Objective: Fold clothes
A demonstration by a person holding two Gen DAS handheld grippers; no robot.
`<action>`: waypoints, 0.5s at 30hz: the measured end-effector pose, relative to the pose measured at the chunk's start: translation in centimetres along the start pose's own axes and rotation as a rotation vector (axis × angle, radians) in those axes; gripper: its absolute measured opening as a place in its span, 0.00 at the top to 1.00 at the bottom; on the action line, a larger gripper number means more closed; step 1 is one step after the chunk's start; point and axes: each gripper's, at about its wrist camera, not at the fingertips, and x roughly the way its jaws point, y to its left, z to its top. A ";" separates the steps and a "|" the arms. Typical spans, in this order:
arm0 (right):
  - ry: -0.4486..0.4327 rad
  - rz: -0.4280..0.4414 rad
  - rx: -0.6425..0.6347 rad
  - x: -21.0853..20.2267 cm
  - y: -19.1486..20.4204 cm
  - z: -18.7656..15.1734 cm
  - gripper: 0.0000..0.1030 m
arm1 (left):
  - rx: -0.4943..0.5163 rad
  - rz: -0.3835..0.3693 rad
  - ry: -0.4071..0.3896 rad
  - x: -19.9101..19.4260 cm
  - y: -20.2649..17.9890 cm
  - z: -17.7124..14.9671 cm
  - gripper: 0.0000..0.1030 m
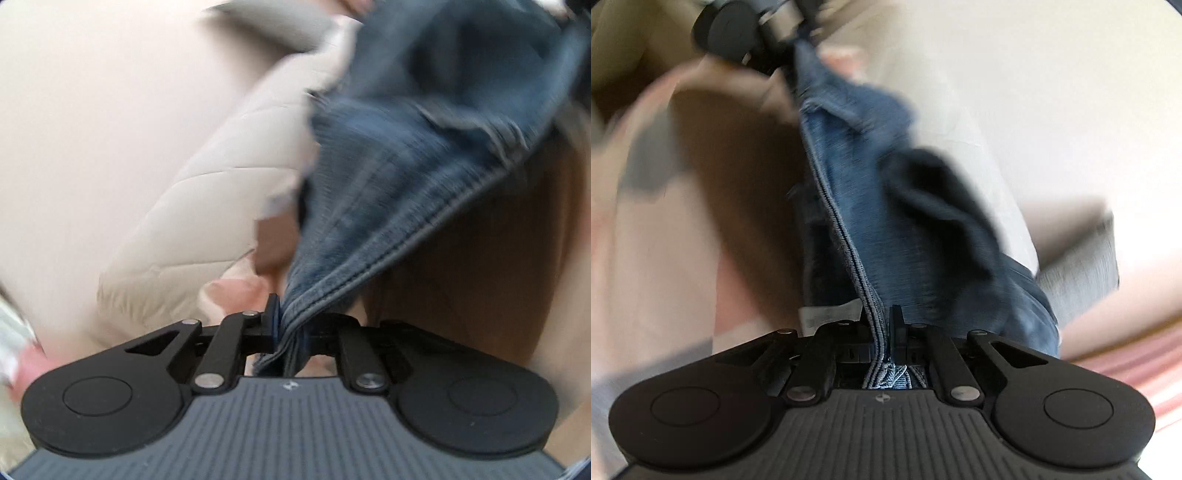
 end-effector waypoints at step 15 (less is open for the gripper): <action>-0.233 0.170 0.798 -29.5 -12.8 -5.7 0.96 | -0.314 -0.131 -0.475 -29.0 3.1 16.7 0.90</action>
